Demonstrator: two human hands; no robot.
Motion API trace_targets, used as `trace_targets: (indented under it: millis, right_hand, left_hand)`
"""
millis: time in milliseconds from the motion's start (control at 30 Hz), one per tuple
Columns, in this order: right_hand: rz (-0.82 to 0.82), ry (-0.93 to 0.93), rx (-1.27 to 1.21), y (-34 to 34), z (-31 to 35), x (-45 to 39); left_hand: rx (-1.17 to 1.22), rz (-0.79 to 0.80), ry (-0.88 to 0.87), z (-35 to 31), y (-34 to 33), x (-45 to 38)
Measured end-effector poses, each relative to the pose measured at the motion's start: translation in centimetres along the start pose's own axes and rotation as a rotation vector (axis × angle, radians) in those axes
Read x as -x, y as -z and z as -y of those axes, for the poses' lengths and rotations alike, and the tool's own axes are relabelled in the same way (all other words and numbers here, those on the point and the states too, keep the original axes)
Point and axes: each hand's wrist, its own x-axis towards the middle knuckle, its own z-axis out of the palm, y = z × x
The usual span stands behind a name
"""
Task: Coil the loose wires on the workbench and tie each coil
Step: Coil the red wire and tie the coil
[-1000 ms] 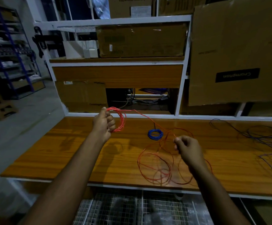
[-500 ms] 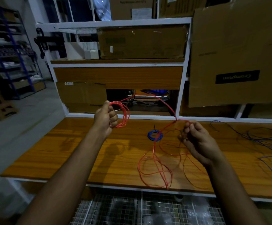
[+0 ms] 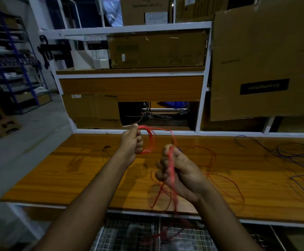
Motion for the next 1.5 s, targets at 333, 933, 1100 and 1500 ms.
trace_targets:
  millis: [333,933,1100,1500]
  right_hand:
    - [-0.361,0.269,-0.155,-0.4,5.2,1.3]
    - [-0.635,-0.203,1.909,5.8,8.6,2.6]
    - [-0.398,0.027,0.875,4.3,9.8,3.1]
    - [-0.502,-0.310,-0.060,3.2,0.6,0.2]
  left_hand:
    - [0.043,-0.102,0.016,0.4,3.1,0.1]
    - [0.052,-0.039,-0.072,-1.9,3.3,-0.1]
    - [0.065,-0.037,-0.076,-2.0,3.5,-0.6]
    - [0.047,0.014,-0.047,-1.4,0.2,0.1]
